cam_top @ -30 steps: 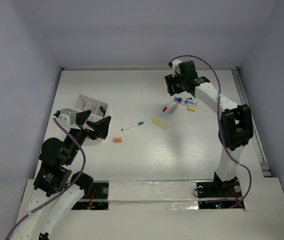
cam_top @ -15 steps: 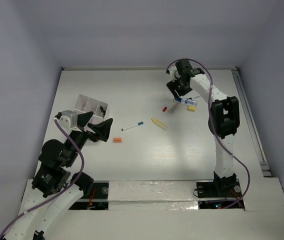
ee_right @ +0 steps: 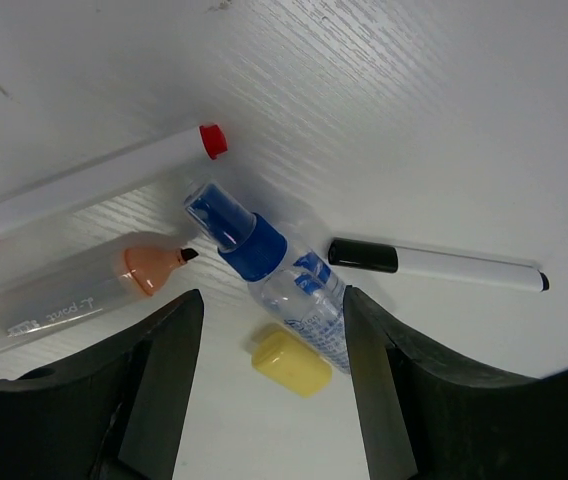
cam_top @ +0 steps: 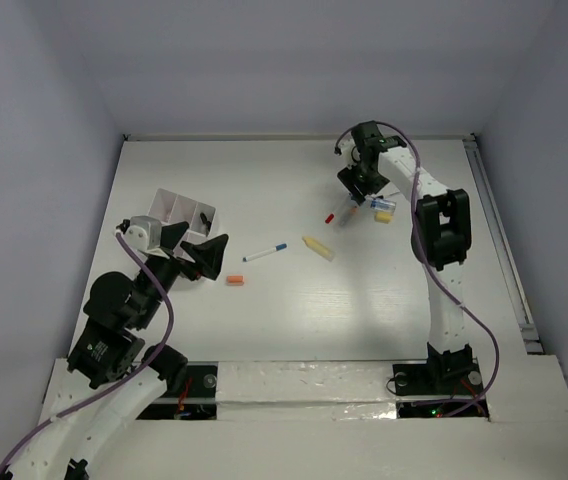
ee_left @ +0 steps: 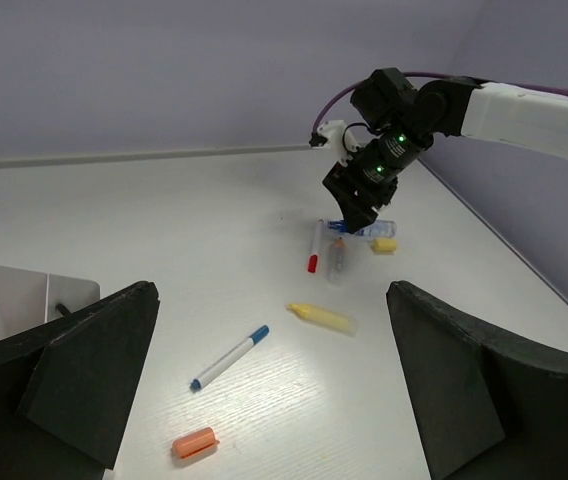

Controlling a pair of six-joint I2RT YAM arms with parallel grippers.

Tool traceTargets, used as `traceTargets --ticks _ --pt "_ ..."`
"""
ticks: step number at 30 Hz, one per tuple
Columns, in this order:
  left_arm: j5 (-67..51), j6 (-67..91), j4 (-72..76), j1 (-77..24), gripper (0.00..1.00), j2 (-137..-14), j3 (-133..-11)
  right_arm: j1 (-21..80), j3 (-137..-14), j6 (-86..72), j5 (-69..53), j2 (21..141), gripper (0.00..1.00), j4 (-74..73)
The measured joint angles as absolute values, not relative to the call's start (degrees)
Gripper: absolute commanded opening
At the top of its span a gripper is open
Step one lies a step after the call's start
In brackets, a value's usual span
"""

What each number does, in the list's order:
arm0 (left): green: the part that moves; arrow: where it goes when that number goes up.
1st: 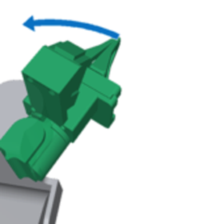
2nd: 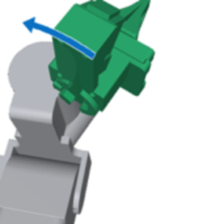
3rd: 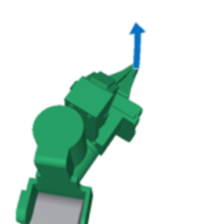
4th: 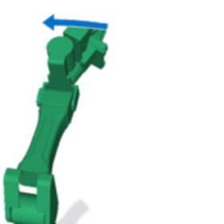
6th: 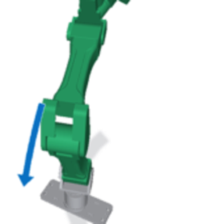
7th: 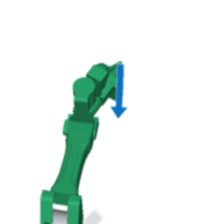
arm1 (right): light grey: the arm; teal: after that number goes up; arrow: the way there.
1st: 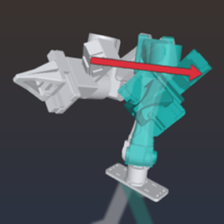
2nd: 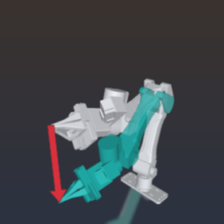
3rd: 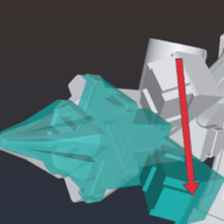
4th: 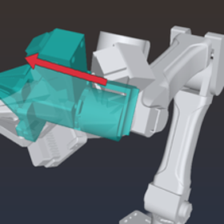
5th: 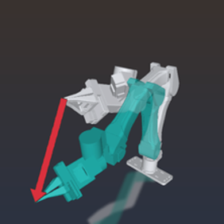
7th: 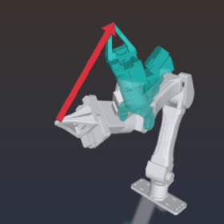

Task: Sort the stationery into containers
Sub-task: Pick up the stationery from the center of the board.

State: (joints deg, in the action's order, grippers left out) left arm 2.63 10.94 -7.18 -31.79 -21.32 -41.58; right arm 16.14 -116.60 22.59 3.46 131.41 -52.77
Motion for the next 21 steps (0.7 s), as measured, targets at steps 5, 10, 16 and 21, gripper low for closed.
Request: traceTargets --ticks 5,10,16,21 --pt "2.68 10.92 -7.18 -31.79 0.98 -21.80 -41.58 16.10 -117.49 23.09 3.49 132.94 0.61 -53.39" --pt "3.05 10.92 -7.16 -31.79 0.98 -21.98 -41.58 16.10 -117.60 23.55 3.95 133.97 0.51 -53.67" --pt "3.07 10.92 -7.14 -31.79 0.98 -22.28 -41.58 16.10 -117.75 23.83 4.36 134.26 0.55 -53.78" --pt "3.14 10.90 -7.16 -31.79 0.98 -22.44 -41.58 16.10 -118.96 24.08 4.71 136.27 0.56 -54.19"
